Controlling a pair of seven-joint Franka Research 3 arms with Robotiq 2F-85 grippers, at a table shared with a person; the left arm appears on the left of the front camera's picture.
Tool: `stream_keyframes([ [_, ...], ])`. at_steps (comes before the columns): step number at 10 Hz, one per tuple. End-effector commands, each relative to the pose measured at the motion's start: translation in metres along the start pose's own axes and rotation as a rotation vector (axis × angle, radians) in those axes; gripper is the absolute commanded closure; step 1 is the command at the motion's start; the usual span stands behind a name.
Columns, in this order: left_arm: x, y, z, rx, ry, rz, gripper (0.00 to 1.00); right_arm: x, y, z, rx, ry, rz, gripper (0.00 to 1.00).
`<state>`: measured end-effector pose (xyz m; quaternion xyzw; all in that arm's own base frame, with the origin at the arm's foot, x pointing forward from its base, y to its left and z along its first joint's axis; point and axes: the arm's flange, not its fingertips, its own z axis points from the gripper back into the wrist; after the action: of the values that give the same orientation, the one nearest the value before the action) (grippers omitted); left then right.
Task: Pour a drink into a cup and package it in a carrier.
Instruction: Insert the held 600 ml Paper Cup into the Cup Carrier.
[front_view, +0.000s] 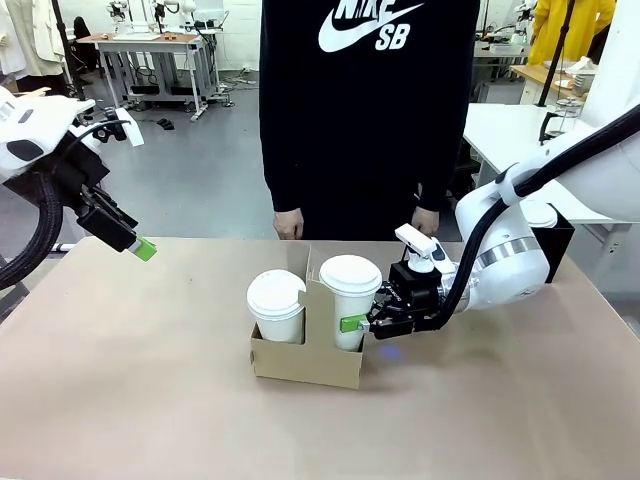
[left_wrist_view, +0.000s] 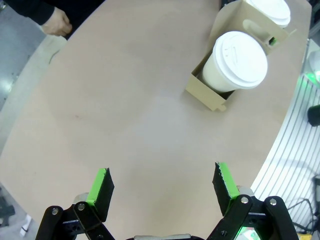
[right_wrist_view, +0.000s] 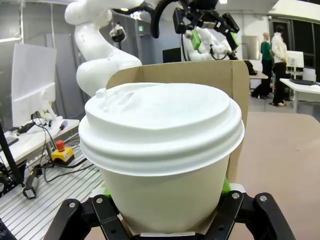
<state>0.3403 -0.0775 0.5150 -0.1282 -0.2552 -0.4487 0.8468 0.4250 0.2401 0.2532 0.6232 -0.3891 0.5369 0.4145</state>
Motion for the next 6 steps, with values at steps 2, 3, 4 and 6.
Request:
stream_keyframes([
  [2, 0.000, -0.001, 0.001, 0.000, 0.003, 0.008, 0.00, -0.001, -0.007, 0.001, -0.013, 0.043, 0.029, 0.19],
  [3, 0.000, -0.001, 0.001, 0.000, 0.003, 0.008, 0.00, -0.004, -0.008, 0.003, -0.014, 0.057, 0.019, 0.19],
  [4, 0.000, -0.001, 0.001, 0.000, 0.003, 0.008, 0.00, -0.006, -0.009, 0.005, -0.003, 0.078, 0.004, 0.19],
  [6, 0.000, -0.001, 0.001, 0.000, 0.003, 0.008, 0.00, -0.010, -0.011, 0.007, 0.024, 0.094, -0.025, 0.19],
])
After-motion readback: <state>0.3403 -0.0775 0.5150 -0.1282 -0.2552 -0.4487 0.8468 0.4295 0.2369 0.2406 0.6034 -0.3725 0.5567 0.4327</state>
